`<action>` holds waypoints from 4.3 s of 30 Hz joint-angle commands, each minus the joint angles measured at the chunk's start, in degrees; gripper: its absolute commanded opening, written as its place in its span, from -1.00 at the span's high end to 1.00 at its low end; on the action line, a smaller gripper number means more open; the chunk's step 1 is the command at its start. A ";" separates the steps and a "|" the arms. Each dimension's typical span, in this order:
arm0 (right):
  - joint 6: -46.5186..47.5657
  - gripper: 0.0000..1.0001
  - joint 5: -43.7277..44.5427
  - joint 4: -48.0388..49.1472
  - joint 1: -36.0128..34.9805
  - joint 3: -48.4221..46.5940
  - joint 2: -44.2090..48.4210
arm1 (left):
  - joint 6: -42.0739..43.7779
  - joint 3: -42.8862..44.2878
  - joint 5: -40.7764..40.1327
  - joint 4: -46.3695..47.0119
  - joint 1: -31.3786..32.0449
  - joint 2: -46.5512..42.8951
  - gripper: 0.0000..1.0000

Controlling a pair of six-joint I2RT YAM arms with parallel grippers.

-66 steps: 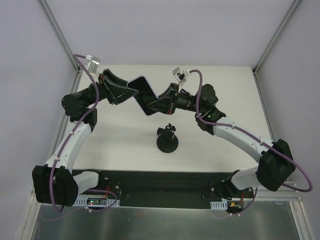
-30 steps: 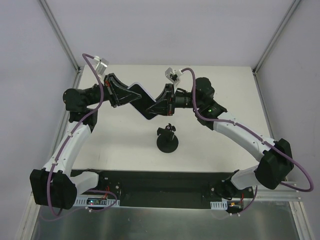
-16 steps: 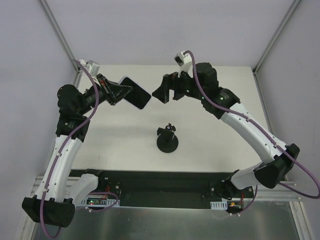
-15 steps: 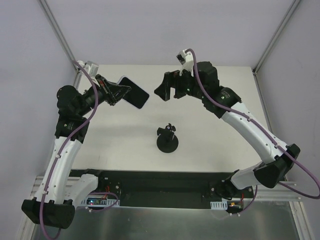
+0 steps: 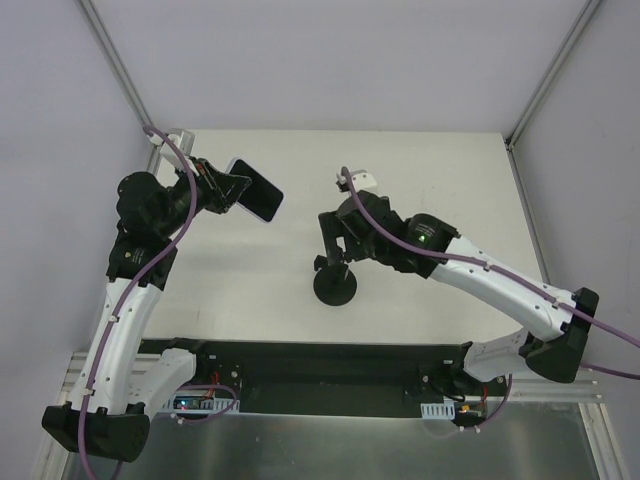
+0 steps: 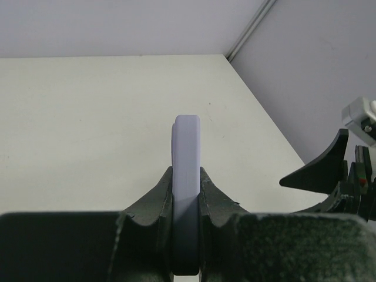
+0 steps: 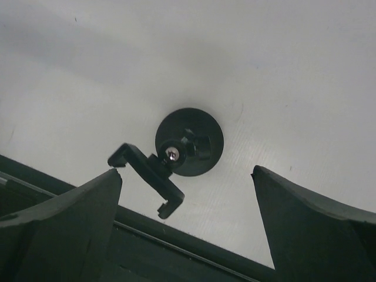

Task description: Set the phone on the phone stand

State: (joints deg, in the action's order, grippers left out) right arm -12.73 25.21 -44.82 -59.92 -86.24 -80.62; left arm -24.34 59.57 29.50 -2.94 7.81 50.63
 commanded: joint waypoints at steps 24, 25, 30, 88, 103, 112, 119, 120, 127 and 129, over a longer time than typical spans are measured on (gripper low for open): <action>-17.41 0.21 7.66 -6.95 -9.16 7.14 -2.08 | -2.82 3.45 5.05 5.58 -0.08 2.72 1.00; -17.68 0.21 7.75 -7.30 -9.07 7.13 -2.35 | -2.99 3.45 5.05 5.58 -0.08 2.89 1.00; -17.86 0.29 9.68 -7.48 -9.07 7.49 -2.79 | -3.52 3.45 6.36 6.28 -0.08 2.81 1.00; 18.36 0.99 -30.13 12.92 7.89 12.67 0.20 | 39.45 -6.39 22.71 21.04 34.55 16.60 1.00; 23.10 0.99 -37.94 10.46 7.98 11.97 -0.68 | 34.80 -6.58 32.63 27.02 26.90 19.68 1.00; 28.01 0.99 -42.61 7.82 9.03 11.36 -0.59 | 41.72 -4.38 32.29 17.10 27.25 20.47 1.00; 31.09 0.99 -45.95 5.36 10.62 12.32 2.13 | 46.48 -3.41 30.54 10.59 27.17 20.21 1.00; 31.45 0.99 -47.09 5.44 10.61 12.76 2.48 | 46.66 -3.41 30.01 10.41 27.17 19.95 1.00; 32.51 0.99 -48.86 5.18 10.70 12.93 2.84 | 45.60 -2.26 31.33 10.41 27.17 20.56 1.00; 32.94 0.99 -48.33 4.92 10.70 13.29 3.45 | 46.22 -2.97 30.54 10.06 27.25 19.86 1.00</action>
State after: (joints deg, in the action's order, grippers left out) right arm 19.35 -15.81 -33.52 -48.56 -73.23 -80.77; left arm 17.91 54.26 63.59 4.27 36.53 71.88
